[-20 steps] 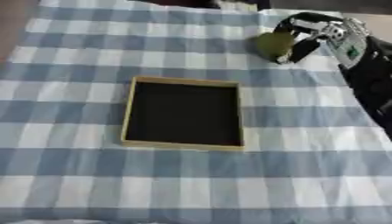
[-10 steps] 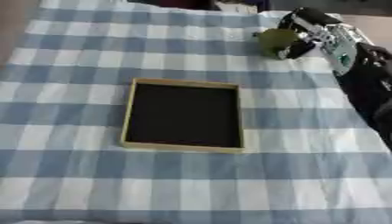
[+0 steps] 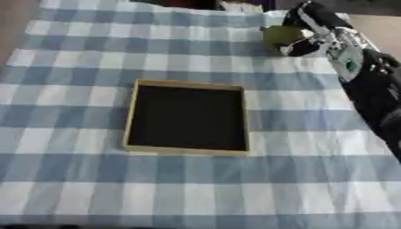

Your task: Pick up objects on the table and place them in the box.

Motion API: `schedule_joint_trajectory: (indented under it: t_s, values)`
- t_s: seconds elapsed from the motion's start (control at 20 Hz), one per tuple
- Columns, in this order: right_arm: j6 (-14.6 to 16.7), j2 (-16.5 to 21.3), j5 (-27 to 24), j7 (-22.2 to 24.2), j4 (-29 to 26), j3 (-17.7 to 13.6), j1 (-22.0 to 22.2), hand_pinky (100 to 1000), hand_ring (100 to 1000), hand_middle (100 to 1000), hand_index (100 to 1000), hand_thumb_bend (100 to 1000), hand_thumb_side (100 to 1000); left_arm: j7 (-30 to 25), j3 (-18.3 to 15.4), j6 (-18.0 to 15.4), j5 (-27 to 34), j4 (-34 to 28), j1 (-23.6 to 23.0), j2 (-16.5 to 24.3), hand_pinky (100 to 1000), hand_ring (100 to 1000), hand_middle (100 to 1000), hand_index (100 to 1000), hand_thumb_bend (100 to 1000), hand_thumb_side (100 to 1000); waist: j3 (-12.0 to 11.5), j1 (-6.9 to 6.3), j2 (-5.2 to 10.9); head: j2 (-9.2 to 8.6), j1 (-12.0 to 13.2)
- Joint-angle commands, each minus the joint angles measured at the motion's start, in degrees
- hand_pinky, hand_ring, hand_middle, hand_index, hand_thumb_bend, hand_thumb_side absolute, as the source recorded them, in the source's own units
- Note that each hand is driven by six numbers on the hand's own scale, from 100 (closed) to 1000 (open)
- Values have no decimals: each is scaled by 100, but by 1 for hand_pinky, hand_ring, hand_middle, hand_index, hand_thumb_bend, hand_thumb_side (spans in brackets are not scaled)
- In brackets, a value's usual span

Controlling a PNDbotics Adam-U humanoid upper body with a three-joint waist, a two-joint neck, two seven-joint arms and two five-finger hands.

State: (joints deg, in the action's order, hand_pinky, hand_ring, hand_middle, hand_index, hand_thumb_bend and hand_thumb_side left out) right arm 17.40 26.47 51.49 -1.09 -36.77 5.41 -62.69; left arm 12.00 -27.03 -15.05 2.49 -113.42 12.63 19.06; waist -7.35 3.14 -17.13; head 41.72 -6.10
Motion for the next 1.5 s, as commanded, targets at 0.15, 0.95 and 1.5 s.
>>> schedule_joint_trajectory:
  t_s: [0.15, 0.95, 1.5]
  values:
    - [214, 492, -330, 100, -893, 159, -41, 600, 526, 447, 532, 329, 100, -15, -11, -5, 3, -117, 60, 129, 658, 529, 730, 834, 100, 522, 26, -10, 132, 12, 35]
    - [699, 926, -2218, 1804, -4061, 1706, 21, 611, 536, 462, 549, 290, 100, -33, 27, 4, 10, -117, 75, 187, 658, 532, 728, 833, 100, 516, 21, 49, 243, 90, 29]
    - [628, 86, -3075, 2885, -4214, 2480, 51, 618, 541, 464, 550, 223, 100, -39, 46, 15, 29, -117, 73, 177, 657, 533, 729, 833, 100, 517, 4, 47, 286, 103, -24]
